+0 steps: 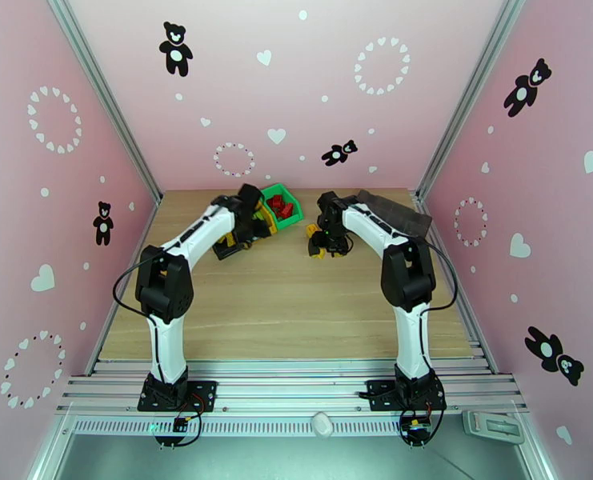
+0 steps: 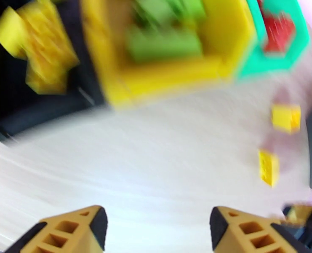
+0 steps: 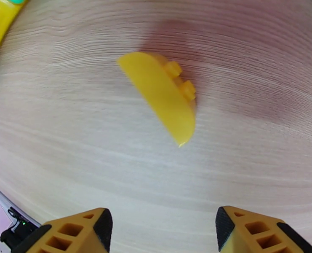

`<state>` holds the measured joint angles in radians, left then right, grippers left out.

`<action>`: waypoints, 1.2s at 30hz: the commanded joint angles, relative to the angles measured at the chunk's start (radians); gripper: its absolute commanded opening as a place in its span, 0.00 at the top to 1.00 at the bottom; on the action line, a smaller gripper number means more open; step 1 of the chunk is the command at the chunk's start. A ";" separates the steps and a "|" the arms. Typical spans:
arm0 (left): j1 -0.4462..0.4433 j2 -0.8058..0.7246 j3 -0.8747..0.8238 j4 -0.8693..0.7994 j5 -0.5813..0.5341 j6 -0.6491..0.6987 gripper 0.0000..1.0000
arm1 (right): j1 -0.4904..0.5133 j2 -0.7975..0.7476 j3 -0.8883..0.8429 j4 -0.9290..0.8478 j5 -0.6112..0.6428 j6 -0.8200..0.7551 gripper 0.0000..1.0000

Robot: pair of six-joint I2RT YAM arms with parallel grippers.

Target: Sort the legos into containers by color

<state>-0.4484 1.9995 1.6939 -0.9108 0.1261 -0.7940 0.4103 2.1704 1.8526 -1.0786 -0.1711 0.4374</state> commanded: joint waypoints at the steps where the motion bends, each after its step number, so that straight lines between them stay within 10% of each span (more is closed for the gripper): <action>1: -0.022 -0.025 -0.082 0.140 0.110 -0.136 0.29 | 0.002 0.046 0.055 -0.025 0.021 -0.011 0.33; 36: 0.077 -0.084 -0.162 0.097 0.144 -0.091 0.29 | -0.016 0.307 0.408 -0.113 0.034 -0.007 0.70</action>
<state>-0.3782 1.9392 1.5188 -0.7979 0.2523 -0.9028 0.3962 2.4832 2.2398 -1.1641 -0.1272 0.4202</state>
